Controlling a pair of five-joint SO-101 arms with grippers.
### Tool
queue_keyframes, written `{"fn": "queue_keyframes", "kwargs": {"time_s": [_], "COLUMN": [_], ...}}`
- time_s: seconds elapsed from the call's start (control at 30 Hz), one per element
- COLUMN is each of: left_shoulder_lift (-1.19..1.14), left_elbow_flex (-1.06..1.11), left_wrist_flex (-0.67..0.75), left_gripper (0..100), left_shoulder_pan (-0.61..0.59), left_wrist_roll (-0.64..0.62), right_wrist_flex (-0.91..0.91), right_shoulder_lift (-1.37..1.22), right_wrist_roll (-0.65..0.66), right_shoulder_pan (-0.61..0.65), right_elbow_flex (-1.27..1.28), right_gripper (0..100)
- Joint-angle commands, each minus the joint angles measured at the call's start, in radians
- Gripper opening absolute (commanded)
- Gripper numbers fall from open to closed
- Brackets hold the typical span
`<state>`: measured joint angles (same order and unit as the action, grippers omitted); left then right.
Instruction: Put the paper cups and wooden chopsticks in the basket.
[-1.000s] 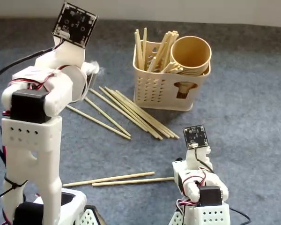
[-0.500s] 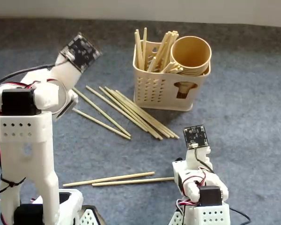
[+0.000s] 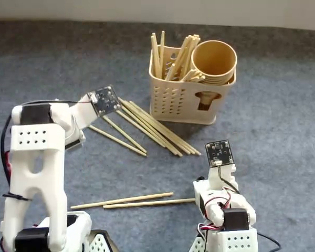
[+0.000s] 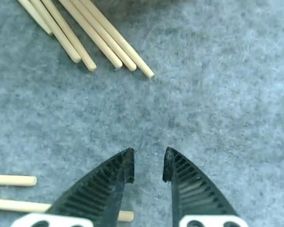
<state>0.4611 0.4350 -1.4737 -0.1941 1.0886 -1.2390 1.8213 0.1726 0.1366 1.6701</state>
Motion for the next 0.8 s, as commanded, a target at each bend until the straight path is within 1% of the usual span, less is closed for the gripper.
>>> {"fn": "queue_keyframes", "kwargs": {"time_s": [0.0,0.17,0.27,0.43,0.53,0.67,0.77], "left_shoulder_lift": [0.025,0.024,0.010,-0.093,-0.166,-0.262,-0.329], "left_elbow_flex": [0.088,0.148,0.147,0.140,0.120,0.071,0.028], "left_wrist_flex": [0.120,0.187,0.184,0.190,0.186,0.184,0.184], "left_gripper": [15,15,15,15,14,9,9], "left_shoulder_pan": [-0.005,0.008,0.047,0.119,0.145,0.168,0.182], "left_wrist_roll": [0.080,0.094,0.094,0.101,0.147,0.204,0.235], "right_wrist_flex": [-0.005,-0.005,-0.005,-0.005,-0.005,-0.005,-0.005], "right_shoulder_lift": [0.010,0.010,0.010,0.010,0.010,0.010,0.010], "right_wrist_roll": [0.011,0.011,0.011,0.011,0.011,0.011,0.011], "right_shoulder_pan": [0.002,0.002,0.002,0.002,0.002,0.002,0.002], "right_elbow_flex": [0.117,0.117,0.117,0.117,0.117,0.117,0.117], "right_gripper": [11.9,11.9,11.9,11.9,11.9,11.9,11.9]}}
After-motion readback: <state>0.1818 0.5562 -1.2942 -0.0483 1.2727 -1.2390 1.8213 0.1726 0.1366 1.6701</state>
